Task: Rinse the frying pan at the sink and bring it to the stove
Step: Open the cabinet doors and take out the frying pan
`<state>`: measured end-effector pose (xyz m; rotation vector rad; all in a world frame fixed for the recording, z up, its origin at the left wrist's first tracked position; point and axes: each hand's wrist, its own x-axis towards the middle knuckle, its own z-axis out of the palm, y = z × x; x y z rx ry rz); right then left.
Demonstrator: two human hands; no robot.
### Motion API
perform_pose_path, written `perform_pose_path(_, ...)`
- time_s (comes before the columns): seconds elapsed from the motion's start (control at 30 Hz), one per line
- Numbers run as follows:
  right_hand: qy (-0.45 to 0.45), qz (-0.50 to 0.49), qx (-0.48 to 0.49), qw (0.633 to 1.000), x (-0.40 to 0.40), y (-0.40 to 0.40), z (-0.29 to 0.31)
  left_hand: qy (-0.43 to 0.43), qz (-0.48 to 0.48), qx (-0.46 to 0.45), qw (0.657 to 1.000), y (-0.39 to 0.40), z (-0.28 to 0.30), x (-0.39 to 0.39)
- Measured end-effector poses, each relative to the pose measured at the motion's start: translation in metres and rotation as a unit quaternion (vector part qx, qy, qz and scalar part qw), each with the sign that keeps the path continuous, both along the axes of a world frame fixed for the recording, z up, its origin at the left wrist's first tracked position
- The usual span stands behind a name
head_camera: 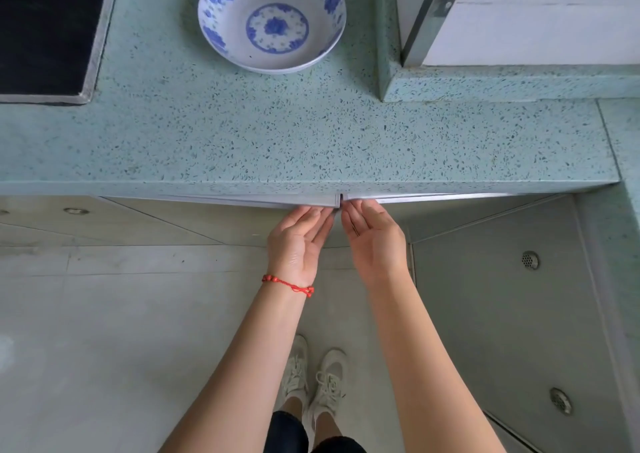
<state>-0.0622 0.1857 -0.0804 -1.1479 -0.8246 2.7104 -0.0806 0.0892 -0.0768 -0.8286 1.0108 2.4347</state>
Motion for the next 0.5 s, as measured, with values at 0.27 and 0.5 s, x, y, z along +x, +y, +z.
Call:
perform_pose_path(0.27, -0.068, 0.015, 0.107, 0.992, 0.056, -0.003, 0.004, -0.035, 0.005, -0.159, 0.987, -0.021, -0.003, 0.06)
perform_pose_path(0.5, -0.113, 0.061, 0.221, 0.967, 0.128, 0.012, -0.002, -0.015, 0.029, -0.259, 0.965, -0.035, -0.007, 0.109)
